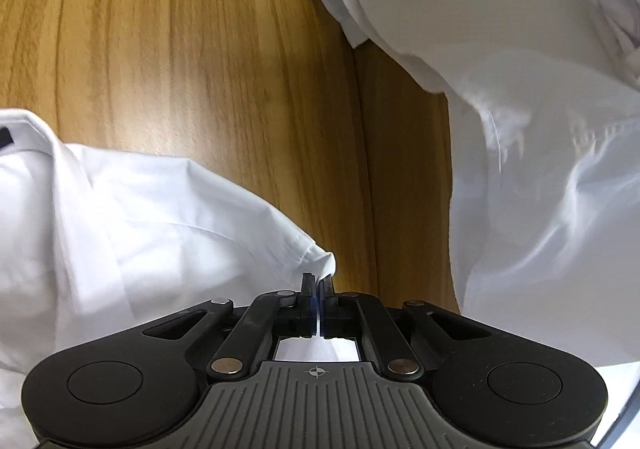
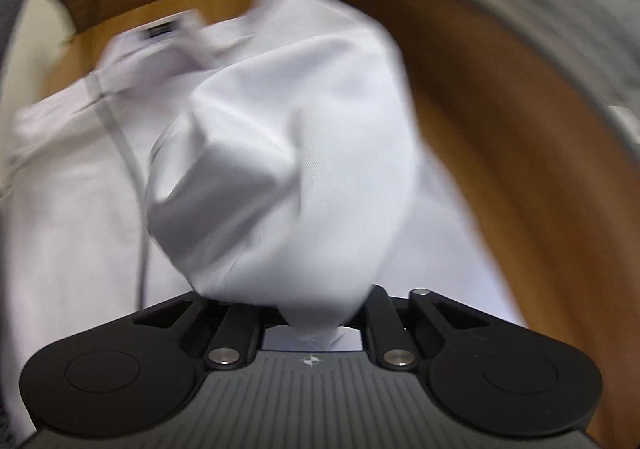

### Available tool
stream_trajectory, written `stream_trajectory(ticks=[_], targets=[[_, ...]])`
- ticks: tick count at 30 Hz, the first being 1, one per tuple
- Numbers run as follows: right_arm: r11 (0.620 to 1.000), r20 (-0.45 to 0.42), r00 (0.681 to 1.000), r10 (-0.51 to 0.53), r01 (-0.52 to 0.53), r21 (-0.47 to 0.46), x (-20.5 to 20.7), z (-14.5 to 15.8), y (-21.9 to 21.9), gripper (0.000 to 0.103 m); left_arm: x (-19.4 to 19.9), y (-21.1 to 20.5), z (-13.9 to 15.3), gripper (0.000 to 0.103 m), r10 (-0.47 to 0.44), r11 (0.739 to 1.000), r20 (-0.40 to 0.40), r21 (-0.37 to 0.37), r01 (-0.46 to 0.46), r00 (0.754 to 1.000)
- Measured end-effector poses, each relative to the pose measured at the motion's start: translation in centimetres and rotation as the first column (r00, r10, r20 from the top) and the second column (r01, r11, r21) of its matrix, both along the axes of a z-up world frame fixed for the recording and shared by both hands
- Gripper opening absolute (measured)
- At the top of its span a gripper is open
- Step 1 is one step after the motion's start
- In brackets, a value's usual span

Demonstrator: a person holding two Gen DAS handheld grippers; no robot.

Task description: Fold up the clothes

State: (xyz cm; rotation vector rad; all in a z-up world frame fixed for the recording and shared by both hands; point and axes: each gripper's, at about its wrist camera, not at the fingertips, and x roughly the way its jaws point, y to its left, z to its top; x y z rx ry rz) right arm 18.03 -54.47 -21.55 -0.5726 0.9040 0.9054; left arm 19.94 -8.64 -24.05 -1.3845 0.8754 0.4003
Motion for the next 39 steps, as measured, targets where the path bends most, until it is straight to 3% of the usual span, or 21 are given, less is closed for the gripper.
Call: stream_trajectory(ticks=[3,7,10,12,15,19,23,31,35,39], targets=[[0.985,0.163,0.975,-0.149,0.162,-0.063,-0.6,2.7,-1.8,0.009,-0.4,0.2,0.0,0.003,-0.001,1.0,0.005,-0.013,0.001,1.0],[0.908,0.431,0.863,-0.262,0.372,-0.191,-3.1,5.3,-3.1,0.01,-1.2,-0.1,-0.4,0.003,-0.041,0.999,0.013,-0.031,0.042,0.999],[0.866,0.527,0.811,-0.255,0.434,-0.248,-6.1,5.1,-2.5,0.013,-1.5,-0.3,-0.9,0.003,-0.077,0.997,0.009,-0.022,0.077,0.997],[0.852,0.536,0.805,-0.255,0.45,-0.269,-8.4,3.8,-2.0,0.016,-1.7,-0.2,-0.8,0.003,-0.098,0.995,0.002,-0.005,0.098,0.995],[0.83,0.437,0.843,-0.313,0.466,-0.305,-11.5,1.1,-1.7,0.022,-2.0,0.1,-1.0,0.003,-0.126,0.992,-0.014,0.006,0.126,0.992],[0.821,0.255,0.869,-0.425,0.488,-0.296,-15.0,-1.3,-2.3,0.025,-4.5,0.0,-0.7,0.003,-0.162,0.987,-0.038,0.011,0.162,0.986],[0.783,0.184,0.818,-0.545,0.575,-0.237,-16.7,-0.5,-4.8,0.035,-4.1,0.4,-1.9,0.003,-0.164,0.986,-0.052,0.009,0.164,0.985],[0.639,0.045,0.646,-0.762,0.761,-0.11,-19.3,1.8,-10.8,0.039,-4.1,0.6,-2.2,0.003,-0.157,0.987,-0.055,0.022,0.158,0.986],[0.49,-0.107,0.491,-0.864,0.871,0.037,-17.9,2.6,-14.5,0.042,-4.2,0.3,-1.9,0.003,-0.159,0.986,-0.065,0.03,0.161,0.985],[0.321,-0.326,0.346,-0.88,0.938,0.13,-16.0,0.9,-16.8,0.063,-3.9,0.9,-2.9,0.003,-0.171,0.984,-0.065,0.038,0.174,0.983]])
